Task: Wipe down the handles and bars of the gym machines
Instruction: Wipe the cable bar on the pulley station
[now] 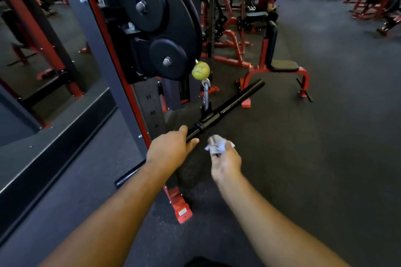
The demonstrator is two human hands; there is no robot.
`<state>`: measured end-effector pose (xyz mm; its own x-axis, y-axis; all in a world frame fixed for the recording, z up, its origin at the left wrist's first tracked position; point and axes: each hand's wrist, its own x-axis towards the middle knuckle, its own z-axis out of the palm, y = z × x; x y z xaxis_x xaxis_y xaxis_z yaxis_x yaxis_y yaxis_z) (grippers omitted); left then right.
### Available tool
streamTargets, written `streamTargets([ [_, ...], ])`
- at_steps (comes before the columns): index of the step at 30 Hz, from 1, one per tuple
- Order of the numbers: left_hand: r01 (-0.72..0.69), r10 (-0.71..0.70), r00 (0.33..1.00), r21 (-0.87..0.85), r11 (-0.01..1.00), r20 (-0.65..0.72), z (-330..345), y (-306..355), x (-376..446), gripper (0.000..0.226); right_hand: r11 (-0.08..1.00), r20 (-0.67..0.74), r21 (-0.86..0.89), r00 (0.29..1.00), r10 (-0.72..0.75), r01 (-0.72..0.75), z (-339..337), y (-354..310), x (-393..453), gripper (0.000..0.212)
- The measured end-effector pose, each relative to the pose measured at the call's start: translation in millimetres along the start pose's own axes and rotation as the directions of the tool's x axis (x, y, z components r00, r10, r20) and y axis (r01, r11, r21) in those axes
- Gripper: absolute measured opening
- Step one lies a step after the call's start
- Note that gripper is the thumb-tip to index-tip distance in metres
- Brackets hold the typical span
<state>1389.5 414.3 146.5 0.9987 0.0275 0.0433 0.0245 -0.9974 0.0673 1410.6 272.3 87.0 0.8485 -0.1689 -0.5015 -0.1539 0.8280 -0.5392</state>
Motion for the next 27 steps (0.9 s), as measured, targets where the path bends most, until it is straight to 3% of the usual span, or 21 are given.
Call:
streamTargets([
  [2, -0.018, 0.018, 1.0, -0.005, 1.0, 0.006, 1.2, -2.3, -2.8, 0.04, 0.983, 0.043, 0.093, 0.987, 0.156, -0.159, 20.8, -20.9, 13.9, 0.031],
  [5, -0.032, 0.032, 0.999, -0.006, 0.999, 0.01, 1.2, -5.9, -5.8, 0.039, 0.97, 0.159, 0.16, 0.975, 0.156, -0.181, 47.4, -52.5, 27.7, 0.034],
  [9, -0.043, 0.043, 0.999, 0.035, 0.998, 0.007, 2.5, -11.7, -10.3, 0.041, 0.998, 0.04, -0.025, 0.997, 0.061, -0.06, 61.6, -86.4, 53.9, 0.035],
  [14, -0.051, 0.052, 0.999, 0.03, 0.998, -0.007, 2.6, -16.0, -14.0, 0.038, 0.995, -0.088, 0.064, 0.994, -0.072, 0.078, 64.3, -130.1, 106.4, 0.024],
  [16, -0.052, 0.053, 0.999, 0.022, 0.998, -0.004, 2.9, -18.3, -14.3, 0.038, 0.988, -0.143, -0.038, 0.978, -0.153, 0.149, 71.0, -151.0, 118.5, 0.021],
  [17, -0.055, 0.055, 0.998, 0.021, 0.998, -0.001, 3.1, -19.0, -14.7, 0.038, 0.955, -0.137, -0.169, 0.954, -0.266, 0.242, 72.8, -156.5, 124.1, 0.023],
  [18, -0.059, 0.059, 0.998, 0.02, 0.998, 0.002, 3.7, -19.6, -14.8, 0.038, 0.85, -0.106, -0.36, 0.889, -0.447, 0.384, 71.5, -158.1, 131.4, 0.026],
  [19, -0.063, 0.063, 0.998, 0.021, 0.998, 0.002, 3.6, -19.7, -14.5, 0.038, 0.626, -0.004, -0.602, 0.783, -0.623, 0.495, 68.4, -158.7, 133.7, 0.03],
  [20, -0.065, 0.065, 0.998, 0.022, 0.998, 0.003, 3.6, -19.9, -14.2, 0.038, 0.33, 0.184, -0.767, 0.682, -0.708, 0.55, 62.3, -156.4, 138.2, 0.034],
  [21, -0.067, 0.067, 0.998, 0.022, 0.998, 0.002, 3.6, -20.3, -13.8, 0.039, 0.041, 0.392, -0.814, 0.601, -0.696, 0.579, 56.0, -153.3, 141.6, 0.035],
  [22, -0.069, 0.069, 0.998, 0.023, 0.997, 0.0, 3.6, -21.6, -13.2, 0.04, -0.173, 0.55, -0.792, 0.559, -0.62, 0.586, 50.9, -149.6, 141.9, 0.035],
  [24, -0.076, 0.076, 0.997, 0.032, 0.997, -0.012, 2.5, -25.7, -11.3, 0.042, -0.349, 0.689, -0.718, 0.546, -0.476, 0.603, 40.5, -137.9, 141.2, 0.034],
  [27, -0.08, 0.081, 0.996, 0.037, 0.996, -0.026, -1.9, -31.8, -8.9, 0.045, -0.345, 0.754, -0.655, 0.556, -0.349, 0.672, 29.5, -111.2, 116.8, 0.034],
])
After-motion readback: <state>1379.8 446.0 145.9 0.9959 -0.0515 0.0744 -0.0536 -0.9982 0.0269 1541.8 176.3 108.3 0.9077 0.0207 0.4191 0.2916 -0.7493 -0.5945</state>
